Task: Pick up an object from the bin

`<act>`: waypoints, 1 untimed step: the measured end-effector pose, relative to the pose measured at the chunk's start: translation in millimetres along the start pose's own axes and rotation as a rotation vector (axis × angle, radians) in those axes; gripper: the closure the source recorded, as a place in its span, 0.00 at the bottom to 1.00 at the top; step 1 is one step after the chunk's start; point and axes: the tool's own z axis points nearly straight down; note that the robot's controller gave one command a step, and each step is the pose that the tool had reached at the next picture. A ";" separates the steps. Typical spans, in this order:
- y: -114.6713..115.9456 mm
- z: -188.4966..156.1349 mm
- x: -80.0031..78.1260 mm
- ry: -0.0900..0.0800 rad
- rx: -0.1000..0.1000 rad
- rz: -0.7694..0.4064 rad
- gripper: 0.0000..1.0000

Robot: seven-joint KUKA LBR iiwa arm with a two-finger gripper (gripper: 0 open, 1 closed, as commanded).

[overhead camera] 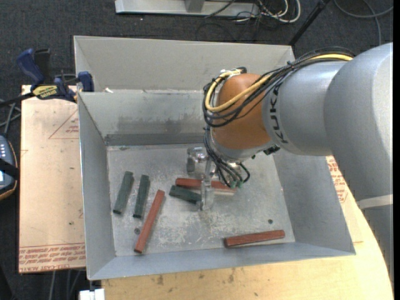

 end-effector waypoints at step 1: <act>-4.9 5.4 -2.3 -0.002 0.000 0.002 1.00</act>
Offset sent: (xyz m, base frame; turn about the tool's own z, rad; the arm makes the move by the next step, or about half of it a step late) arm 0.0000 0.0000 0.0000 0.0000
